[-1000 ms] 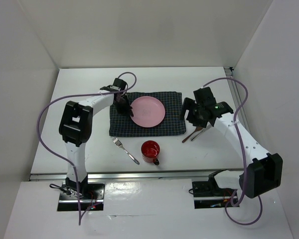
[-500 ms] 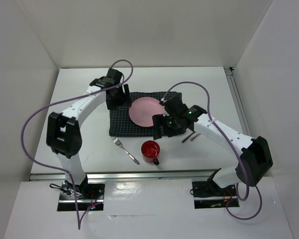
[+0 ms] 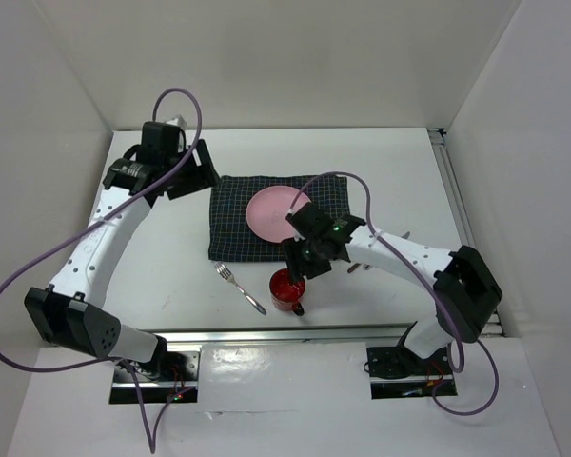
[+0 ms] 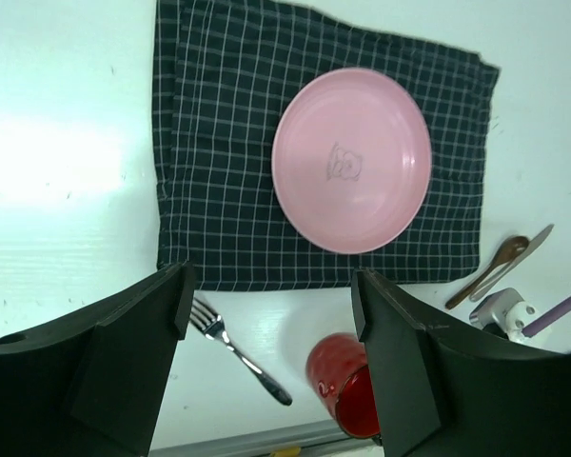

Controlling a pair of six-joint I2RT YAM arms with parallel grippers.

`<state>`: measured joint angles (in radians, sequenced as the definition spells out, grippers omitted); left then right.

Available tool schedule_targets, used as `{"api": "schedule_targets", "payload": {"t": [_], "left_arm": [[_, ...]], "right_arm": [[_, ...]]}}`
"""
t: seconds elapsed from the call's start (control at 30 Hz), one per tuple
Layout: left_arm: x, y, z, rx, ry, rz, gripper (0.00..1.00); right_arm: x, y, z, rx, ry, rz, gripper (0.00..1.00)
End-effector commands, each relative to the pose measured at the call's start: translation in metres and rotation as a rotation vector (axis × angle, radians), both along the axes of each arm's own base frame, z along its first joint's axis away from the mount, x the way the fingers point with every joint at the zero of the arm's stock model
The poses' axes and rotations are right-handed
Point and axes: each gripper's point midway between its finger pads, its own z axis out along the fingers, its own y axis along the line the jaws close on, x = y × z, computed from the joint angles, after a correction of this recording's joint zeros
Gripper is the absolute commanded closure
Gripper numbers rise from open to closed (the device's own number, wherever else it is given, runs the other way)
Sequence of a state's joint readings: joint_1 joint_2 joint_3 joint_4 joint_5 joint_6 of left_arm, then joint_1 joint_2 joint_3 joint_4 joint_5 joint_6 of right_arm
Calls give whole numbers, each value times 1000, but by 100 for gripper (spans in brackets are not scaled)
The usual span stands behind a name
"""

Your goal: Set the dinner table for one person

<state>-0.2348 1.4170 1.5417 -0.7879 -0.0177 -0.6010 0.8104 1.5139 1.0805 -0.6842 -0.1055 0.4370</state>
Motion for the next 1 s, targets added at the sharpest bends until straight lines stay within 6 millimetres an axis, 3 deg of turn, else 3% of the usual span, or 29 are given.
{"api": "schedule_targets", "payload": {"t": [0.0,0.13,0.33,0.43,0.47,0.53,0.6,0.63,0.67,0.7,0.73,0.77,0.87,0.9,0.97], "left_arm": [[-9,5,-18,17,53,-17,16],[-12,4,-19,-4,59,-28,16],[-14,6,-8,-11,29,-33,17],[-11,9,-6,-13,17,-24,17],[-9,12,-2,-15,6,-15,17],[-11,11,2,-24,-2,-23,17],[-13,15,4,-17,-5,-19,17],[-13,15,4,-17,-5,-19,17],[-15,16,2,-16,4,-19,17],[-15,19,5,-17,-5,-10,17],[-18,19,5,-17,-5,-9,17],[-19,20,-1,-15,10,-9,17],[-29,18,-4,-45,21,3,17],[-35,19,-15,-48,48,10,17],[-44,17,-24,-58,72,26,17]], "right_arm": [[2,18,-2,33,-38,-7,43],[-4,22,-14,16,-11,-6,54],[12,13,7,-30,-83,-62,100],[26,9,32,-57,-150,-110,100],[38,11,54,-33,-192,-133,100],[52,-2,69,-61,-223,-186,100],[81,-14,96,-48,-270,-271,100],[92,-19,95,-65,-269,-299,100],[110,-37,99,-80,-276,-366,100],[125,-41,111,-65,-301,-392,100],[137,-48,105,-86,-285,-421,100],[159,-63,116,-67,-300,-483,100],[196,-81,110,-54,-297,-562,100],[213,-97,115,-40,-310,-613,100],[232,-108,112,-19,-312,-636,100]]}}
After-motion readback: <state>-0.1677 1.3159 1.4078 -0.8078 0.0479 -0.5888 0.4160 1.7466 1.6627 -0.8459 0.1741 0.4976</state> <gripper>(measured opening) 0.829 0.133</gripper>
